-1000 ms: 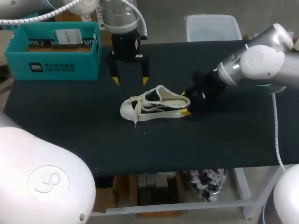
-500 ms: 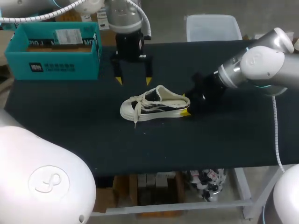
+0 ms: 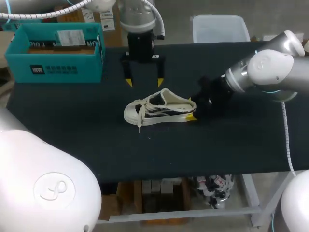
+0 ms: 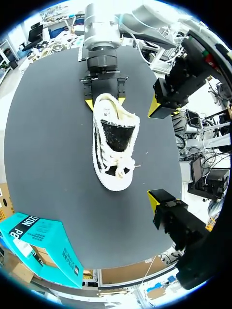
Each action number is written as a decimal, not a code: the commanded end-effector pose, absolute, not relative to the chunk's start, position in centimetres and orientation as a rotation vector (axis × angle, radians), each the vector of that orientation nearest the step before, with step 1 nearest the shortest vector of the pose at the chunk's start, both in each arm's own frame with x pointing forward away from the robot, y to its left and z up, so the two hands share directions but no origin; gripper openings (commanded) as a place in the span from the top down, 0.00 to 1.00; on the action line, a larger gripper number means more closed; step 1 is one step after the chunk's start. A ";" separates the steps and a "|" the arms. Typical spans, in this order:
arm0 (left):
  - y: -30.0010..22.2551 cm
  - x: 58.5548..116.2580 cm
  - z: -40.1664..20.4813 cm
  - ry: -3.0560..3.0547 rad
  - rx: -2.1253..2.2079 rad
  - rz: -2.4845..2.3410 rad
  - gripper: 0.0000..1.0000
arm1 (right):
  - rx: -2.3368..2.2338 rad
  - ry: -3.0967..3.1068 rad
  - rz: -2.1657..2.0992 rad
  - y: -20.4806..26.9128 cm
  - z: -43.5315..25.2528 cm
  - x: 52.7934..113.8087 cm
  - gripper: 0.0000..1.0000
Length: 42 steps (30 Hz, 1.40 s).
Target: Open the shoe tongue, take the insole out of the shoe, put the insole back into the shoe, and pack the shoe into the shoebox
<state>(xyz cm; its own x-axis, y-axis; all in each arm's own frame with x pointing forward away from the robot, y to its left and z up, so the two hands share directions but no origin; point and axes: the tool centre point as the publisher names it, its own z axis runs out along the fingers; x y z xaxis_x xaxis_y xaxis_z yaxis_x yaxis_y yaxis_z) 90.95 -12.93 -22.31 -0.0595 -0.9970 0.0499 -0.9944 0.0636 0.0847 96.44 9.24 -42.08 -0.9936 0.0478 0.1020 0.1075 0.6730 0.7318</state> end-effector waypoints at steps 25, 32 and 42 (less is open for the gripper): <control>-16.7 92.4 -28.3 -2.251 2.187 -0.235 0.13 | -0.140 -2.817 -1.232 9.4 -42.1 96.0 1.00; -16.6 92.4 -28.8 -2.251 2.220 -0.247 0.47 | -0.140 -2.817 -1.232 9.4 -42.1 96.0 1.00; -16.7 92.4 -29.2 -2.257 2.239 -0.230 1.00 | -0.140 -2.817 -1.232 9.4 -42.1 96.0 1.00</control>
